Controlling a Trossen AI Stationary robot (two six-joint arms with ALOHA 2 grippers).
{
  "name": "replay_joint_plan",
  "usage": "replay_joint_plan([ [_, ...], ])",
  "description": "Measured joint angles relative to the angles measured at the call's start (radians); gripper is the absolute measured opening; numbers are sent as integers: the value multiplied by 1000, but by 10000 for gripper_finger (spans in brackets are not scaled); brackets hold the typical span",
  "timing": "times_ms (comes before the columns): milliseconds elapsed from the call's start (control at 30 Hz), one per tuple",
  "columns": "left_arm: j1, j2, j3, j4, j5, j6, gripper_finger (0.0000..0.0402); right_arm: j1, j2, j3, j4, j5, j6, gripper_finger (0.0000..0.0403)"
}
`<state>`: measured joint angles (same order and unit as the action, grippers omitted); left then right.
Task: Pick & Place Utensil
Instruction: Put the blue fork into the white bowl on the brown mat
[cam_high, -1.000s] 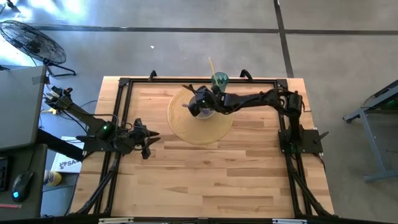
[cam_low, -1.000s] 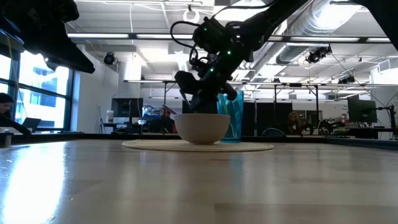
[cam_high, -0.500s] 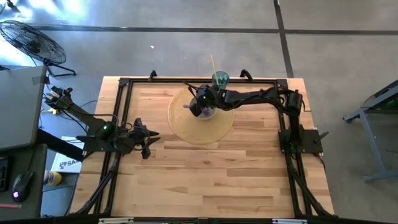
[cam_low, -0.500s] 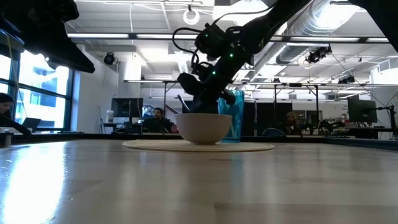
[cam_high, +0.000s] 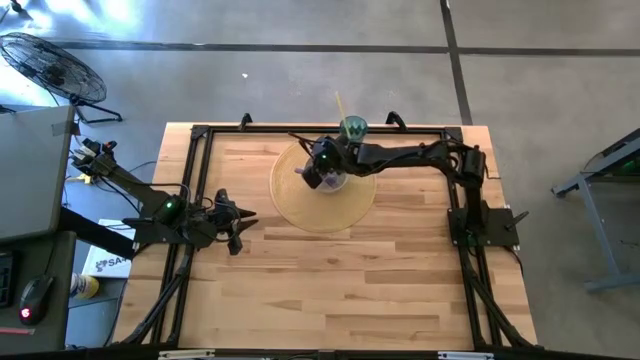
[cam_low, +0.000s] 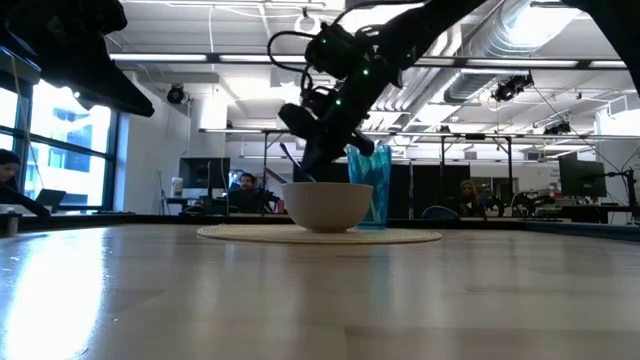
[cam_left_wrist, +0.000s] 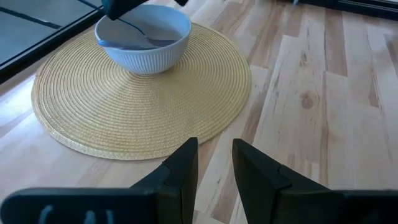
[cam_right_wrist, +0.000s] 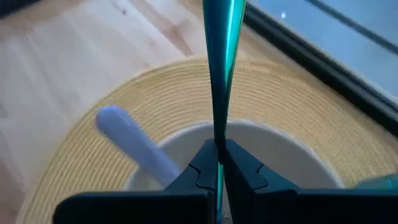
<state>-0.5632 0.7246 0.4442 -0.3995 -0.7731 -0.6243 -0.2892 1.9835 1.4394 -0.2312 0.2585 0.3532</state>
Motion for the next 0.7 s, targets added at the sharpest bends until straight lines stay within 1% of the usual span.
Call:
replay_joint_plan([
  [133, 0, 0, 0, 0, 0, 0, 96, 2, 1, 9, -52, -21, -4, 3],
  [267, 0, 0, 0, 2, 0, -1, 96, 1, 25, 23, -36, -30, -45, 2],
  [367, 0, 0, 0, 7, 1, -1, 96, 1, 62, 53, -45, -35, -62, 3],
  [500, 0, 0, 0, 6, 4, -1, 96, 3, 77, 87, -53, -28, -83, 2],
  [700, 0, 0, 0, 5, 5, -7, 96, -10, 79, 88, -87, -31, -58, 8],
])
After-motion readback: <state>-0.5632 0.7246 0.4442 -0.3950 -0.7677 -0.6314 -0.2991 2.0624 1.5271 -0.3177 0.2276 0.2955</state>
